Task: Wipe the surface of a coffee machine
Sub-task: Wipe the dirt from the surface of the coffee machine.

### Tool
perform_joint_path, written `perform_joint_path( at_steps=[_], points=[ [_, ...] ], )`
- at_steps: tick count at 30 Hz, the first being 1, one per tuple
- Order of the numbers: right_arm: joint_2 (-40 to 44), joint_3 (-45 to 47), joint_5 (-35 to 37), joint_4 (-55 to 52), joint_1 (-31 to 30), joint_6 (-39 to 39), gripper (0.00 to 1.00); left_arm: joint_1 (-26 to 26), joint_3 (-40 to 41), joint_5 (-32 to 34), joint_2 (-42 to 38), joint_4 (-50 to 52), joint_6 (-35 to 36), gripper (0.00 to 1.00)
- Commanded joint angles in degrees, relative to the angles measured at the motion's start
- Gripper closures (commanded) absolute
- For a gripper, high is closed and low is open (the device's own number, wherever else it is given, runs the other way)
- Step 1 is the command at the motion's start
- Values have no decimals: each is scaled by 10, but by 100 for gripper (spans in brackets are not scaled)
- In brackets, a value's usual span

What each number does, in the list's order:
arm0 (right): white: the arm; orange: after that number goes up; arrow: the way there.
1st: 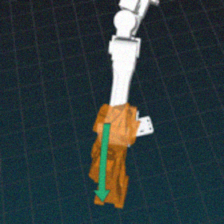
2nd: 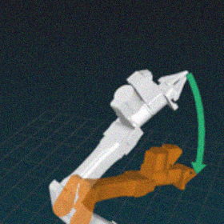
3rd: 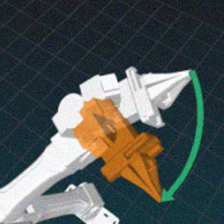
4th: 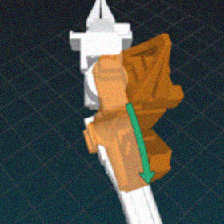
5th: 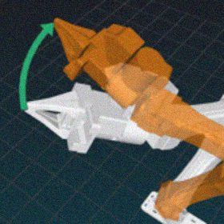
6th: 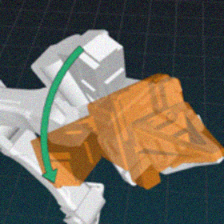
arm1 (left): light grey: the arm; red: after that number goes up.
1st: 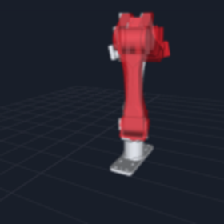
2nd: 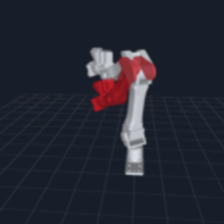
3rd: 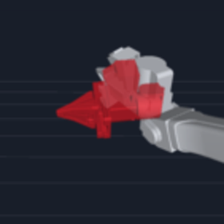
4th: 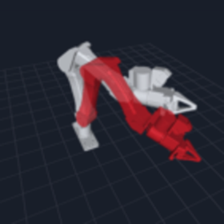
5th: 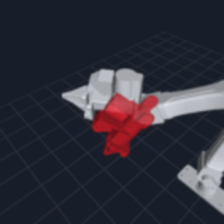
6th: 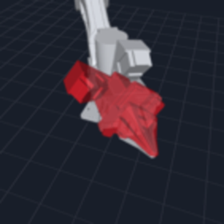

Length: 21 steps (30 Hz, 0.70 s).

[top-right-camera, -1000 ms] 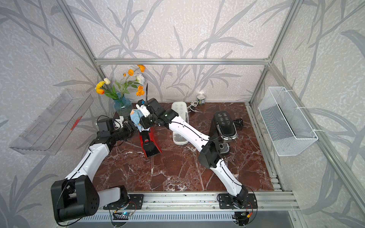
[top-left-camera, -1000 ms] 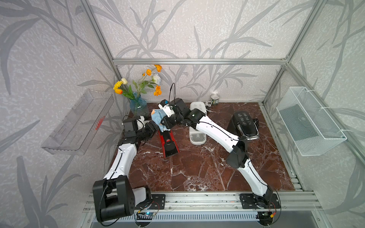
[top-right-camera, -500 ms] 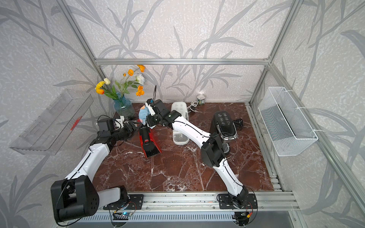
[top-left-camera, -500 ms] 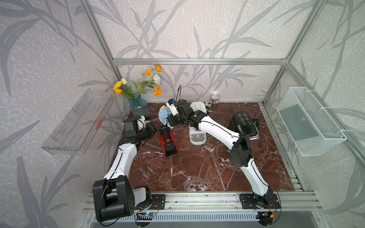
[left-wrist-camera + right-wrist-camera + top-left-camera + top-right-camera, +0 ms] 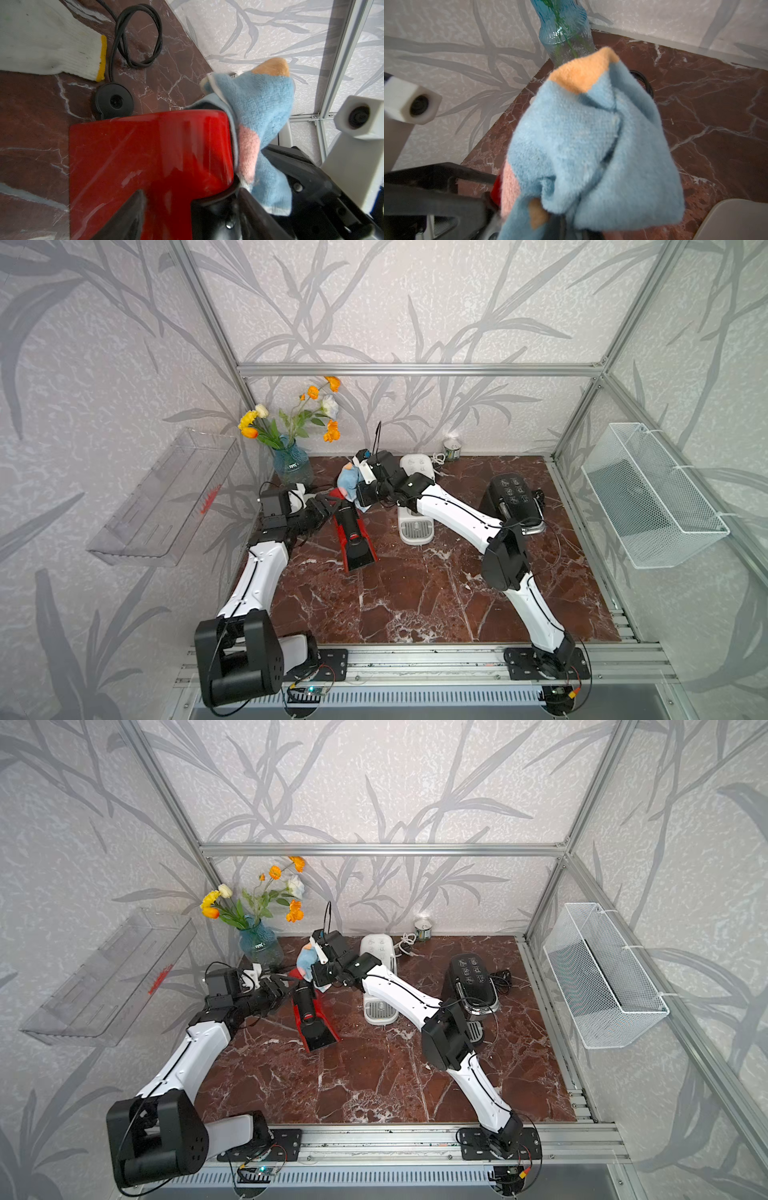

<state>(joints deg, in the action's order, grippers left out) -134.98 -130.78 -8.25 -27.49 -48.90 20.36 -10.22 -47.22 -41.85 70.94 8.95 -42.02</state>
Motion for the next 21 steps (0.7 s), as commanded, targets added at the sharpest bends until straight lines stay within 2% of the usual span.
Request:
perform_joint_path(
  at_steps=[1,13,21],
  points=[
    [-61,35,-57,-106,-50,-7,100,33,-7,-58,1,20,2,32],
    [47,214,-99,9,-74,3,100,36,-1,-56,-2,13,-3,32],
    [151,322,-117,36,-90,1,100,36,-1,-54,-4,12,-3,32]
  ],
)
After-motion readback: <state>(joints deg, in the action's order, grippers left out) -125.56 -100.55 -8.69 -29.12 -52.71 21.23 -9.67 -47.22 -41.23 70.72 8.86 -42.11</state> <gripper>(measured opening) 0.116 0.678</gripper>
